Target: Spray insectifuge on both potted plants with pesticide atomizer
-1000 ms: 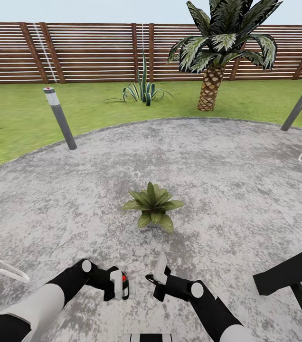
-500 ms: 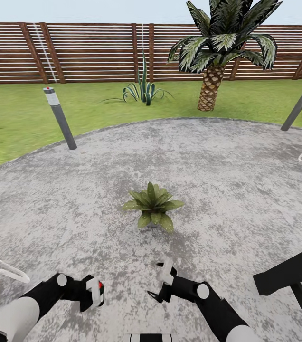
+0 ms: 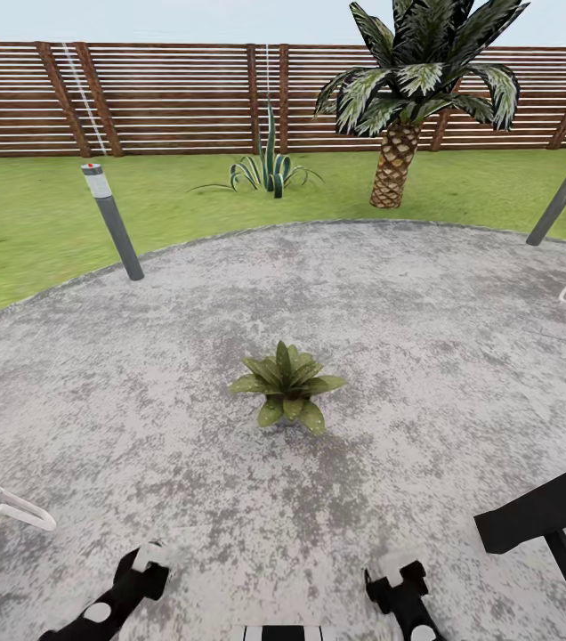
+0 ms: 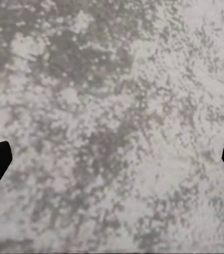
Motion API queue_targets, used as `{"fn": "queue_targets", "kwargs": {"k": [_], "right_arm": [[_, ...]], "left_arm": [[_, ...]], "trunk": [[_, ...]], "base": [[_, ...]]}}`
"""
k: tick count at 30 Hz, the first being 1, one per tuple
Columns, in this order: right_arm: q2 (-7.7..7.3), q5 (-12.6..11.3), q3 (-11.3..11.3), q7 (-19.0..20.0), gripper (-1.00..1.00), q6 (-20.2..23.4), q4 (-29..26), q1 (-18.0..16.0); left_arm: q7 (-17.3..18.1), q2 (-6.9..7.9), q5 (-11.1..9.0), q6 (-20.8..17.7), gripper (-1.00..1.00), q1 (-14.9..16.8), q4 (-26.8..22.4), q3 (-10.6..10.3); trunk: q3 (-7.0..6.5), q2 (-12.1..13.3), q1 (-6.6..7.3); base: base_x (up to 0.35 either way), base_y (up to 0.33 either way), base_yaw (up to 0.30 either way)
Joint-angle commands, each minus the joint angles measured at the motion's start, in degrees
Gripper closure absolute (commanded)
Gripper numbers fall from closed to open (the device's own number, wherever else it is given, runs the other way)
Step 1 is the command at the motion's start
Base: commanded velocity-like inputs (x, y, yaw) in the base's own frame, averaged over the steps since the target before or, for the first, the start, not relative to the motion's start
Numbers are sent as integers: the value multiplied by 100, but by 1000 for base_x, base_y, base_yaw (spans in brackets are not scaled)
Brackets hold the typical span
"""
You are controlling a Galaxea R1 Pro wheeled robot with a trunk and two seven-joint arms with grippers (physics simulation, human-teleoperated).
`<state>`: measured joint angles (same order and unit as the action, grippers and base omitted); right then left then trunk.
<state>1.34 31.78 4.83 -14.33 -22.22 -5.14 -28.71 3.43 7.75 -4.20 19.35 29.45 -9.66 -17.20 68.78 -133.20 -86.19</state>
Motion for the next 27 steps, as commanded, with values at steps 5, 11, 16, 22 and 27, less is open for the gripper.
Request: {"fn": "queue_targets", "kwargs": {"k": [5,11,16,22,27], "right_arm": [[15,-1249,210,-386,-100,-320,91,69],[86,-1848,194,-373,-100,-344,179,76],[85,-1861,196,-376,-100,-336,362,190],[78,-1860,195,-378,-100,-336,373,487],[77,-1860,194,-377,-100,-336,374,506]], "left_arm": [[-386,-58,-814,121,100,-223,14,-28],[-400,-41,-1257,134,100,-316,88,-21],[-399,-37,-1284,198,100,-385,156,-26],[-400,-74,-1299,226,100,-389,136,-26],[-396,-72,-1294,230,100,-393,140,-29]], "trunk": [[4,-2,1],[4,-2,1],[4,-2,1],[4,-2,1],[4,-2,1]], "base": [[0,0,0],[0,0,0],[0,0,0],[0,0,0],[0,0,0]]}}
